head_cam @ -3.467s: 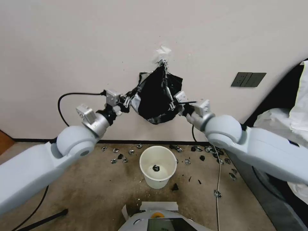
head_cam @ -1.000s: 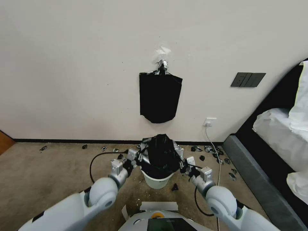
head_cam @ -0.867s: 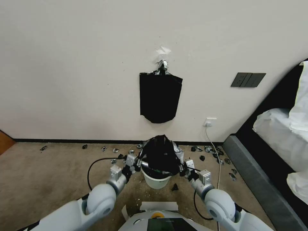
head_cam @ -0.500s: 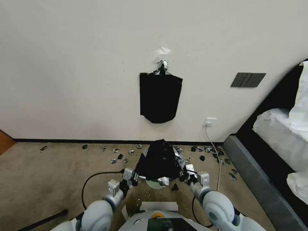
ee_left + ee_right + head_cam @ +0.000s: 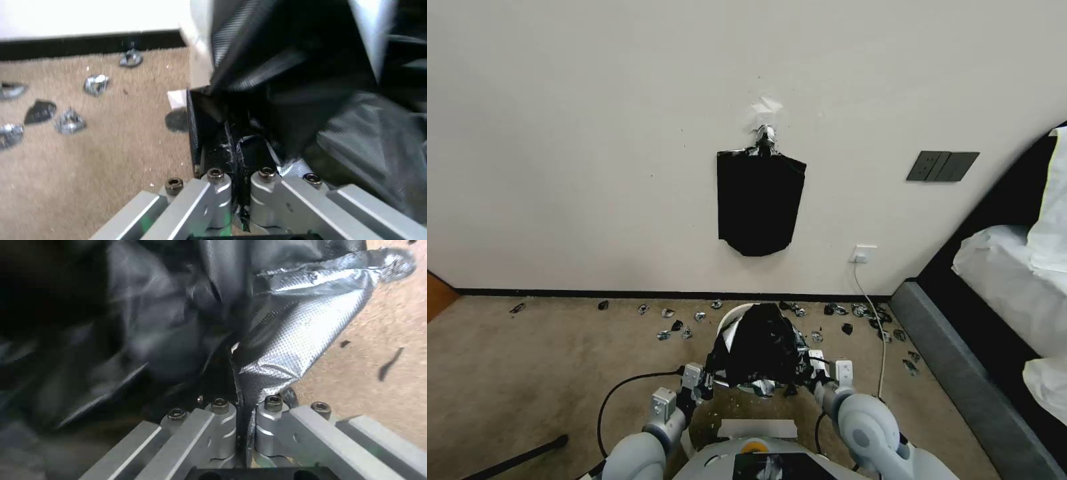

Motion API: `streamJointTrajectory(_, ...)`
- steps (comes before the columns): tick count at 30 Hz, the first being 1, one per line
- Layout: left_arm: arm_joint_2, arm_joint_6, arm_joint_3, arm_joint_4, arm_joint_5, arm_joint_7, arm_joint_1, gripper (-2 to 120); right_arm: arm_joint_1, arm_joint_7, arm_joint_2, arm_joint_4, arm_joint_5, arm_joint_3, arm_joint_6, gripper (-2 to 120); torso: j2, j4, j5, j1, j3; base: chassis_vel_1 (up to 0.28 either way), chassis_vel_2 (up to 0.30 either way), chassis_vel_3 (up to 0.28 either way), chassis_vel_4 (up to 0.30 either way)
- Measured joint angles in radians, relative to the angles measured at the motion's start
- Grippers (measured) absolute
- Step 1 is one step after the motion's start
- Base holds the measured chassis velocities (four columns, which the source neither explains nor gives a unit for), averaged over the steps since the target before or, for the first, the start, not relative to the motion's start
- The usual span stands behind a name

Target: Place a trash bag onto the trash bin.

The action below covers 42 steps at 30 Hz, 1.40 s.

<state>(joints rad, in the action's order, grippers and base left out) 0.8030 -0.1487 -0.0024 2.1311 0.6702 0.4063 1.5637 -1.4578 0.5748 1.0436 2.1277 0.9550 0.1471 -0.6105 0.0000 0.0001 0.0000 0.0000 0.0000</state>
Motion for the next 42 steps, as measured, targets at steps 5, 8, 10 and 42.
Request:
streamJointTrajectory(5, 0.039, 0.009, -0.007, -0.037, 0.010, 0.001, -0.022, 0, 0.011, -0.031, 0.015, -0.048, -0.045, -0.016, 0.016, 0, 0.000, -0.0001, 0.0000, 0.000, 0.000, 0.000, 0.000, 0.000, 0.000)
streamJointTrajectory(8, 0.061, 0.024, -0.016, -0.075, 0.016, 0.003, -0.041, 0, 0.027, -0.049, 0.020, -0.098, -0.086, -0.031, 0.053, 0, 0.000, -0.0001, 0.0000, 0.000, 0.000, 0.000, 0.000, 0.000, 0.000)
streamJointTrajectory(10, 0.067, 0.032, -0.025, -0.085, 0.019, 0.008, -0.046, 0, 0.032, -0.052, 0.021, -0.114, -0.097, -0.032, 0.074, 0, 0.000, 0.0001, 0.0000, 0.000, 0.000, 0.000, 0.000, 0.000, 0.000)
streamJointTrajectory(42, -0.072, -0.027, -0.115, 0.051, 0.059, -0.019, 0.043, 69, -0.133, -0.064, -0.014, 0.002, -0.221, 0.027, 0.125, 71, 0.000, -0.0002, 0.0001, 0.000, 0.000, 0.000, 0.000, 0.000, 0.000)
